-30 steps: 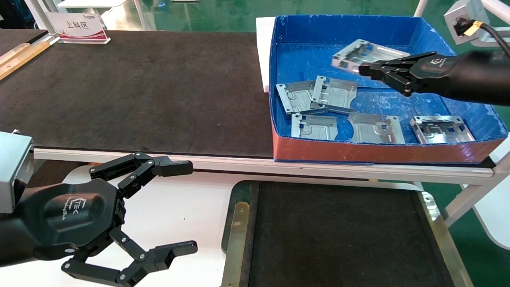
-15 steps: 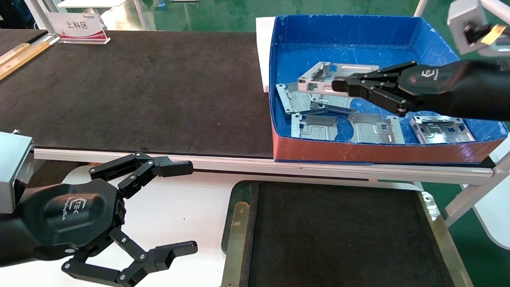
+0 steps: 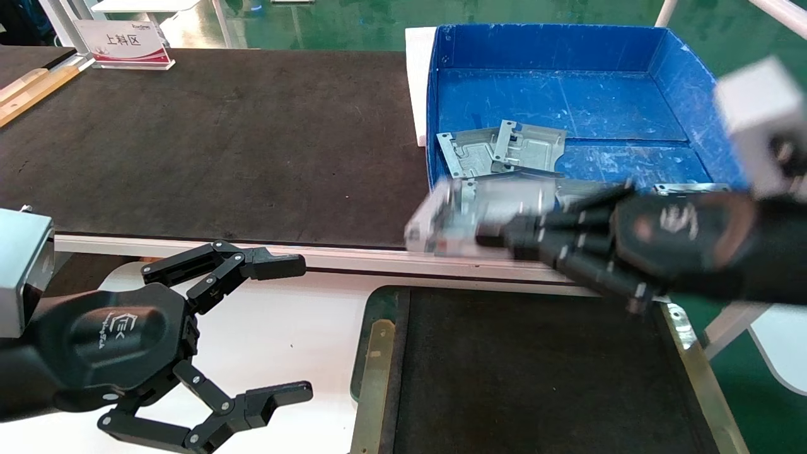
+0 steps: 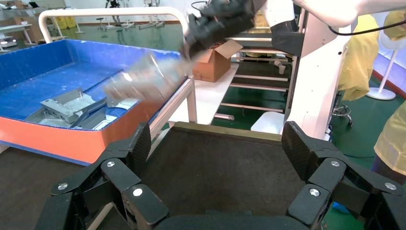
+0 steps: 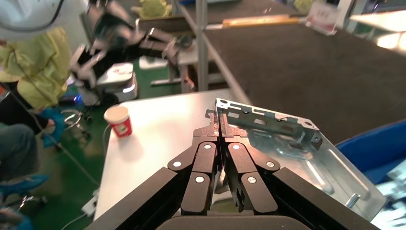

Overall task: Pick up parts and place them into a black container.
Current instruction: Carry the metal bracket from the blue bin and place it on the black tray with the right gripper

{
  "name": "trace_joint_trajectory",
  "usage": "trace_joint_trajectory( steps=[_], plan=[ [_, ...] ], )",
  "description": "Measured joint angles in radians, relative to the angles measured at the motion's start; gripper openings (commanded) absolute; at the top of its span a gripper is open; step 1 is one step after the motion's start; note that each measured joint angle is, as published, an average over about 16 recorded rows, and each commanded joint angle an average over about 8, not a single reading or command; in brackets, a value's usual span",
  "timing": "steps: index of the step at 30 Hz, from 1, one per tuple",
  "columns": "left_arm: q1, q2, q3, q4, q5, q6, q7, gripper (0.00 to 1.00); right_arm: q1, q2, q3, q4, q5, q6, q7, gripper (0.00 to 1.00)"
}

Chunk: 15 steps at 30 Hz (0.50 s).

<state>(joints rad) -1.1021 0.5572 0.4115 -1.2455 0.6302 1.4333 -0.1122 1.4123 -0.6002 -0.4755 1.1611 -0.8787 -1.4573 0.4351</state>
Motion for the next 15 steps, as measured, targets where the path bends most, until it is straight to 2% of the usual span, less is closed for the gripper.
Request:
trace_joint_trajectory(
  steps=[7, 15],
  plan=[
    [0.000, 0.000, 0.000, 0.000, 0.000, 0.000, 0.000, 1.00, -0.156, 0.042, -0.003, 0.132, 0.018, 0.059, -0.020, 0.00],
    [0.000, 0.000, 0.000, 0.000, 0.000, 0.000, 0.000, 1.00, -0.280, 0.038, -0.016, 0.165, 0.027, 0.076, -0.097, 0.00]
  ],
)
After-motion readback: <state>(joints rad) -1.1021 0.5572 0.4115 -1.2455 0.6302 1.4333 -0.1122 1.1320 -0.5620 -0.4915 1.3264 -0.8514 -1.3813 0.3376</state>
